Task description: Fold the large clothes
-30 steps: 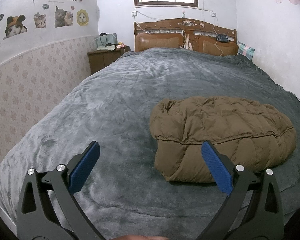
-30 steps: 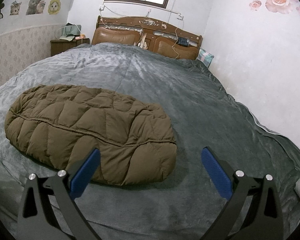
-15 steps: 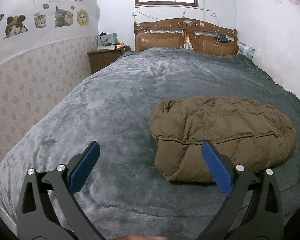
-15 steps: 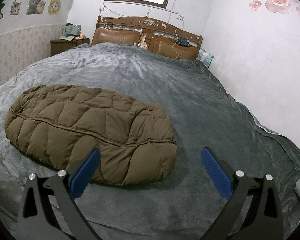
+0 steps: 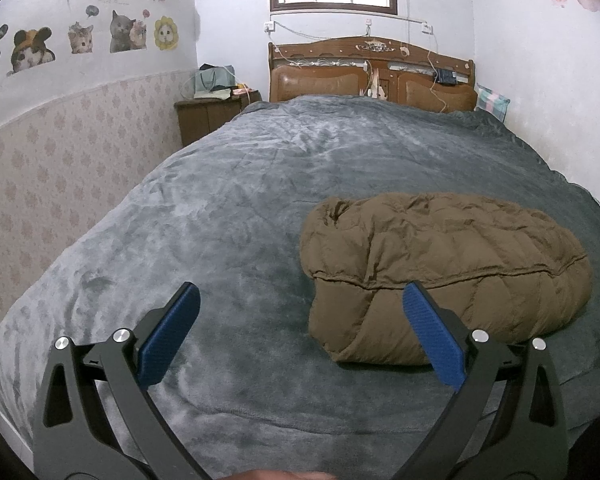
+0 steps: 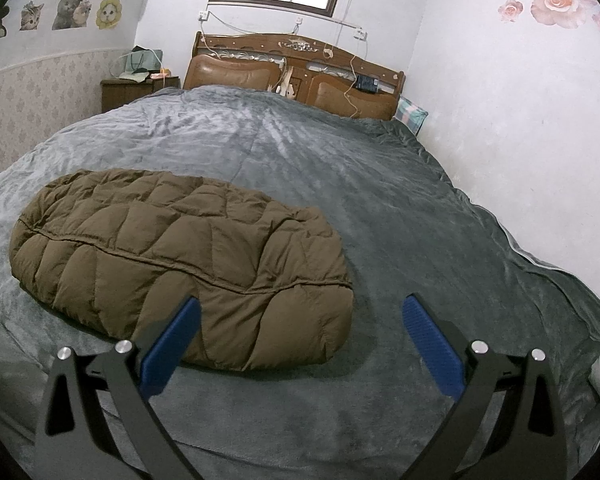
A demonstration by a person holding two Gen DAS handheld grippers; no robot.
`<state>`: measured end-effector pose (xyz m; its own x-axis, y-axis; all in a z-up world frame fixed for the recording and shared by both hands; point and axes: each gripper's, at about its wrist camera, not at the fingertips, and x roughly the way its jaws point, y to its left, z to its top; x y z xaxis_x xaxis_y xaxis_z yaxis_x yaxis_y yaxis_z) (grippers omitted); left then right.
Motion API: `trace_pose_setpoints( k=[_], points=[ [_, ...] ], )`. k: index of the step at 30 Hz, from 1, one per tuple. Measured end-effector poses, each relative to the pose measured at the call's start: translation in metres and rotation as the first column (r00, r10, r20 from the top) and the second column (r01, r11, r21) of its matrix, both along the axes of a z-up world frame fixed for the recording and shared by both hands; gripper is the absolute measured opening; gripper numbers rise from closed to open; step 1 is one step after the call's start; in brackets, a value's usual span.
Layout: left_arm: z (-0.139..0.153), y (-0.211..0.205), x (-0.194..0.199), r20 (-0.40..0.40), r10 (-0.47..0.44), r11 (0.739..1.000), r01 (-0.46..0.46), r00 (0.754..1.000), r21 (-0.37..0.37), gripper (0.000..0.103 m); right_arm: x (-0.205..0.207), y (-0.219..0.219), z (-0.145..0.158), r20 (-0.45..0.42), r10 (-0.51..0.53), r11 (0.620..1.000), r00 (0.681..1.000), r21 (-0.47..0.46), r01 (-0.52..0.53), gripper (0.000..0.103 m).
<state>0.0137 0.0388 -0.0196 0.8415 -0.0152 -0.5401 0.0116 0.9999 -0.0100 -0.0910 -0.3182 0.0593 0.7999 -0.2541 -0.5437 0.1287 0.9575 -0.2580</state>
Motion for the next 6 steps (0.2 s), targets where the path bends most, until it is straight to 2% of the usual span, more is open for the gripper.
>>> trace_pose_setpoints(
  k=[6],
  points=[
    [-0.0016,0.0044,0.0030,-0.016,0.012,1.000,-0.012,1.000,-0.029,0.100,0.0001,0.0002,0.0004,0.001,-0.001,1.000,1.000,0.000,0.001,0.101]
  ],
)
